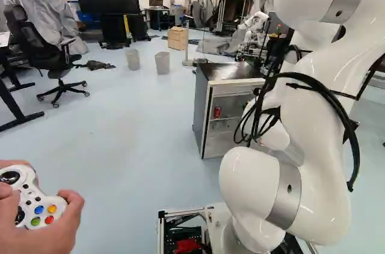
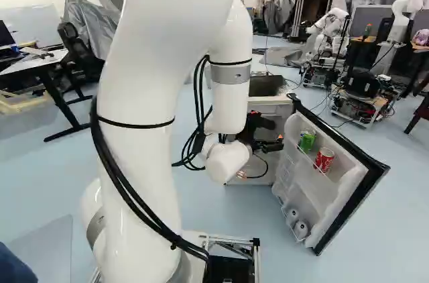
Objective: Grab a drink from the fridge
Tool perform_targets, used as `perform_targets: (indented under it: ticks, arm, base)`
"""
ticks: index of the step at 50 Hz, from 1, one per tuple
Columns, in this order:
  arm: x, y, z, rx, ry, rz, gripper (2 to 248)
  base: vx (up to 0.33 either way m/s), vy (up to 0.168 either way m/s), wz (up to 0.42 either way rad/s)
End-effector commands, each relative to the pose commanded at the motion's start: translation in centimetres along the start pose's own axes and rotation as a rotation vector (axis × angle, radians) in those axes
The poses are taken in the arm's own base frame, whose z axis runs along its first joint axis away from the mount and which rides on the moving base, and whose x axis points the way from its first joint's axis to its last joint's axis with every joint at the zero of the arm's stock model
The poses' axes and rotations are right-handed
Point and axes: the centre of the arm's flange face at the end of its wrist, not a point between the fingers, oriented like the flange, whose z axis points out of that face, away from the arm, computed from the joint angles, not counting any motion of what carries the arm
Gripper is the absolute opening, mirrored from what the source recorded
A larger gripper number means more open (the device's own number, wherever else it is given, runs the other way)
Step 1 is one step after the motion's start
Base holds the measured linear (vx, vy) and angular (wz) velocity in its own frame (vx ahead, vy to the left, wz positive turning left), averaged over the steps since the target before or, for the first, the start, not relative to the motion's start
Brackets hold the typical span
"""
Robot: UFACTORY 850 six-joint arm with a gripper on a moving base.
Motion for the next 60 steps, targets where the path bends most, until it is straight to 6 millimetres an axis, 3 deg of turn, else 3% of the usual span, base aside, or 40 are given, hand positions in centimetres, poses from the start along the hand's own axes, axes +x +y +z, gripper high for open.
perform_targets:
  ticks: [60]
  arm:
    - [-5.7,-0.8,3.9,0.305,-0.089,-0.025,247]
  base:
    - [0.000,0.000,0.000]
